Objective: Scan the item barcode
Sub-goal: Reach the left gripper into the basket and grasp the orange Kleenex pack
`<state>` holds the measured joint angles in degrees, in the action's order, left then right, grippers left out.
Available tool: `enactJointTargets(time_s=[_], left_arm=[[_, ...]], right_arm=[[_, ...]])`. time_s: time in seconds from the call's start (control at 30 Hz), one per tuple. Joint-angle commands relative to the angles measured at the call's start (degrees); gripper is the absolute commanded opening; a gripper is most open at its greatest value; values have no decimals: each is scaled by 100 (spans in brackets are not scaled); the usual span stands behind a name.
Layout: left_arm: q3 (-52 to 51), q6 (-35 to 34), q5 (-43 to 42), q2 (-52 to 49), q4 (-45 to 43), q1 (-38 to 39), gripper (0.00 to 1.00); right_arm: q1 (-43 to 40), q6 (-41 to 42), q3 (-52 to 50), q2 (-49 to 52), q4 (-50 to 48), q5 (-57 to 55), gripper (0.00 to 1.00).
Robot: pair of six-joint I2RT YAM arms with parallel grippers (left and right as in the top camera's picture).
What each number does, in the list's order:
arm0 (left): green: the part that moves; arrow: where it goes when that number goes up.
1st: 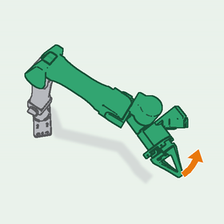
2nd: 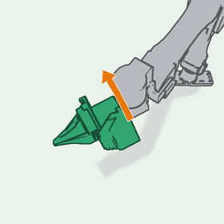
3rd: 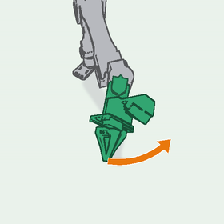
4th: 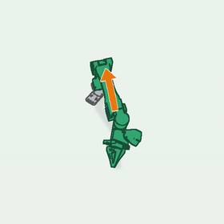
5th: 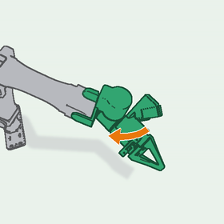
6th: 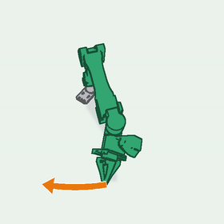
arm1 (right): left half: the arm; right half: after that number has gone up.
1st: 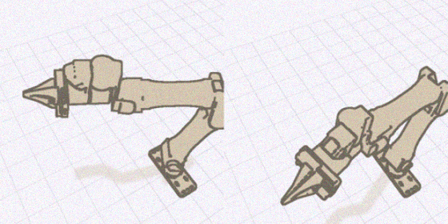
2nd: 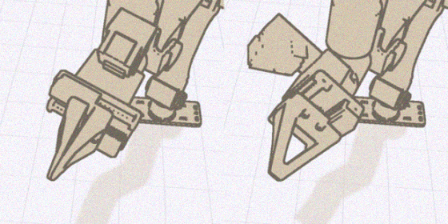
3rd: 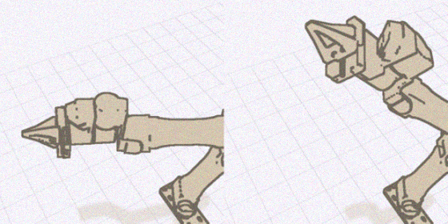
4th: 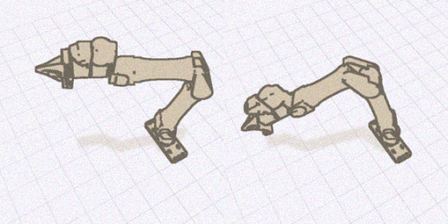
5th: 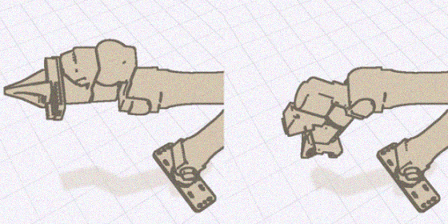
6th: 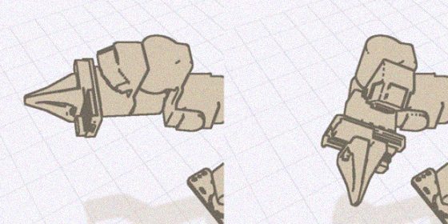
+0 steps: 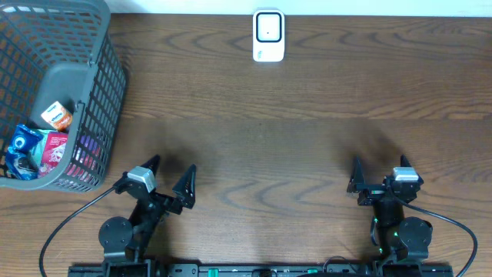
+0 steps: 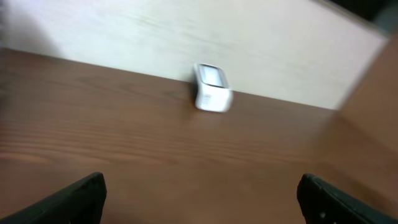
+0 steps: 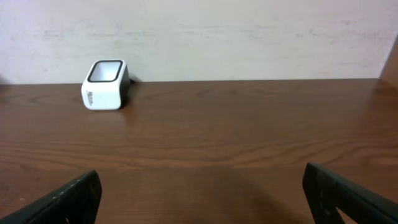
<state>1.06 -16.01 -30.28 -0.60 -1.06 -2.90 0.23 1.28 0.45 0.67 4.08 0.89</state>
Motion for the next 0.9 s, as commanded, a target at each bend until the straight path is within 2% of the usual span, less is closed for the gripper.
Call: enactJointTargets(time_s=[0.0, 0.13, 0.23, 0.37, 0.47, 0.6, 0.67, 0.77, 0.83, 0.87], left_arm=[[-79, -645, -730, 26, -286, 13, 98], [-31, -1440, -723, 26, -1429, 13, 98], [138, -1578, -654, 22, -2155, 9, 98], [850, -1556, -214, -225, -2063, 7, 98], [1834, -957, 101, -953, -1357, 7, 98], [3620, 758, 282, -2612, 841, 9, 98], [4487, 1386, 20, -3534, 1805, 9, 98], [5233, 1425, -122, -4496, 2315, 7, 98], [5543, 1388, -98, -4957, 2111, 7, 98], [5807, 1027, 146, -5213, 2118, 0, 98]], right_arm=[[20, 81, -15, -33, 20, 50, 99], [20, 81, -15, -33, 20, 50, 99], [20, 81, -15, -33, 22, 50, 99], [20, 83, -15, -33, 20, 50, 99], [20, 81, -15, -33, 20, 50, 99], [20, 81, -15, -33, 22, 50, 99], [20, 81, -15, -33, 20, 50, 99], [20, 81, -15, -33, 20, 50, 99], [20, 81, -15, -33, 20, 50, 99], [20, 81, -15, -33, 20, 50, 99]])
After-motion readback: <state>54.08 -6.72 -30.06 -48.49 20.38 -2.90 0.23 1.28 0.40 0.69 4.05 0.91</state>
